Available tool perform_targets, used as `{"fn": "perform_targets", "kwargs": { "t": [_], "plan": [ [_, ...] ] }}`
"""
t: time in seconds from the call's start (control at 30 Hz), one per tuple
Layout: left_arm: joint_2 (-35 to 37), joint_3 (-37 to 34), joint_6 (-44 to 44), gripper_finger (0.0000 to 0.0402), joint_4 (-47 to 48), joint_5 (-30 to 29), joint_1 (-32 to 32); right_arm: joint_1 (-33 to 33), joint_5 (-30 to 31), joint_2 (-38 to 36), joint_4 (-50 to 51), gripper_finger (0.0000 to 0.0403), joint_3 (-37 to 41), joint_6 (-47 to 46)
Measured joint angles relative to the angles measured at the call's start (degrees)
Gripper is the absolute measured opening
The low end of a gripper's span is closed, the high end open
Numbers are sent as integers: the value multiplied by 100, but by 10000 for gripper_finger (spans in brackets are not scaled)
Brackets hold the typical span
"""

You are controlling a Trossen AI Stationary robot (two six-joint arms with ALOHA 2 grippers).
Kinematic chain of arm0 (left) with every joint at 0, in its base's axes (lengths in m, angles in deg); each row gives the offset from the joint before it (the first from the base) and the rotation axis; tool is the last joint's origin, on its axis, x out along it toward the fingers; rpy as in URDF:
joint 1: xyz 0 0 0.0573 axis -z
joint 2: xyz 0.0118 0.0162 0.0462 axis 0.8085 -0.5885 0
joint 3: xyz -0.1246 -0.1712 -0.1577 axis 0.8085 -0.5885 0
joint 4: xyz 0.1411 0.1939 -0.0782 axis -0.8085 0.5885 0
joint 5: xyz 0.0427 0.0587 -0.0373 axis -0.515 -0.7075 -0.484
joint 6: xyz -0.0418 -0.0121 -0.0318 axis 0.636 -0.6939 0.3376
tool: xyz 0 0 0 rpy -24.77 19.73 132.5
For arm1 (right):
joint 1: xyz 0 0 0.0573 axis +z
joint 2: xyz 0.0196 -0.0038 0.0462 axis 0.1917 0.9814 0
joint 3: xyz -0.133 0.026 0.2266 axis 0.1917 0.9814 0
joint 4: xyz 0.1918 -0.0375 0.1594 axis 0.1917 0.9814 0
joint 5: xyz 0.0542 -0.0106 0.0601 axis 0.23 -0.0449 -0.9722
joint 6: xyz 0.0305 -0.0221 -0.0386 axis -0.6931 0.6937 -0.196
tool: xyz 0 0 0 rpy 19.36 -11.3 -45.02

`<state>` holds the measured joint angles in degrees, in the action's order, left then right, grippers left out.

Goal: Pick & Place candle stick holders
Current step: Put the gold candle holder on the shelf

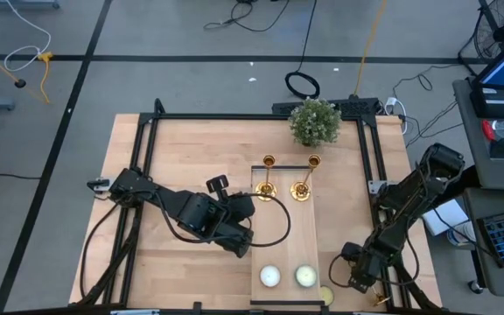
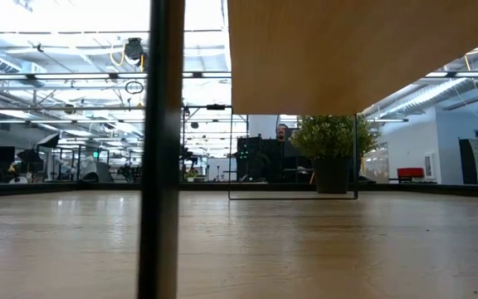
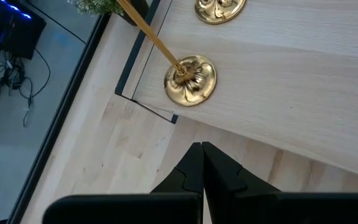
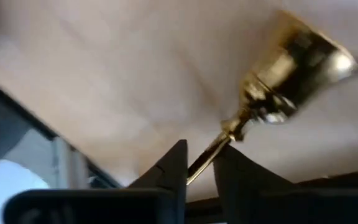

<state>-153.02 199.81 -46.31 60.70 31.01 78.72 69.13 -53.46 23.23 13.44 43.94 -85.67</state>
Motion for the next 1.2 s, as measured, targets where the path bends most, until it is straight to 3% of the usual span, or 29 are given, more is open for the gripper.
{"fn": "perform_targets", "kwargs": {
  "t": [0.17, 0.5, 1.2],
  "plan": [
    [0, 0, 0, 1, 1, -2, 0, -86, -122, -6, -185, 14, -12, 134],
    [0, 0, 11, 1, -1, -23, -4, -127, 103, -235, 169, 14, 9, -17],
    [0, 0, 141, 1, -6, -14, -4, -880, 2310, -1214, 845, 12, 14, 171]
  ]
}}
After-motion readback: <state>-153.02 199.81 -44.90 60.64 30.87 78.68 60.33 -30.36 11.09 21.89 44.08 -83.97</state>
